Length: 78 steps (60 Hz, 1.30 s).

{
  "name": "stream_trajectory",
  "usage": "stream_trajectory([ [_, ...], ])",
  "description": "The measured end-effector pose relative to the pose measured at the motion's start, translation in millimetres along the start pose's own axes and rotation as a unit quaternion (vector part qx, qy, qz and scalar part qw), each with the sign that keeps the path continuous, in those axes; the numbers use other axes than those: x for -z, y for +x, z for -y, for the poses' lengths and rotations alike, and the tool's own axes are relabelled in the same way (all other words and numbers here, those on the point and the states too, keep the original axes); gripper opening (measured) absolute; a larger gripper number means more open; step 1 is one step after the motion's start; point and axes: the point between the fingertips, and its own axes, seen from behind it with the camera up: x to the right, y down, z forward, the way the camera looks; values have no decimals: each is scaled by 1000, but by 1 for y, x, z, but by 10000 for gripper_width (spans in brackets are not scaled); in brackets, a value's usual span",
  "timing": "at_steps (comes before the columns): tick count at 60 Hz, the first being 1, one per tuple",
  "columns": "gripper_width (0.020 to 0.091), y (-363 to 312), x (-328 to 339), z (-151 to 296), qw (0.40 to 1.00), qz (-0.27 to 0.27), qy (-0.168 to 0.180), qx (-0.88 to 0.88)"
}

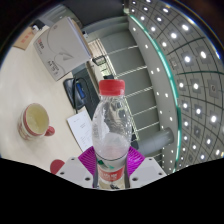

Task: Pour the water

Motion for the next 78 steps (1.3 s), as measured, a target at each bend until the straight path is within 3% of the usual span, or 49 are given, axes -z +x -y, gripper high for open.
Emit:
stream_trajectory([
  [18,360,-45,-14,-16,914,147,36,-375],
  [23,360,-67,-23,-33,889,176,24,-423],
  [39,365,-130,-35,-80,851,212,-13,-481],
  [44,383,-126,-35,-80,842,205,2,-499],
  [55,548,-125,-34,-84,831,205,-4,-517],
  [61,867,-127,-28,-87,829,211,-26,-518],
  [78,862,-84,50,-67,842,176,-86,-503],
])
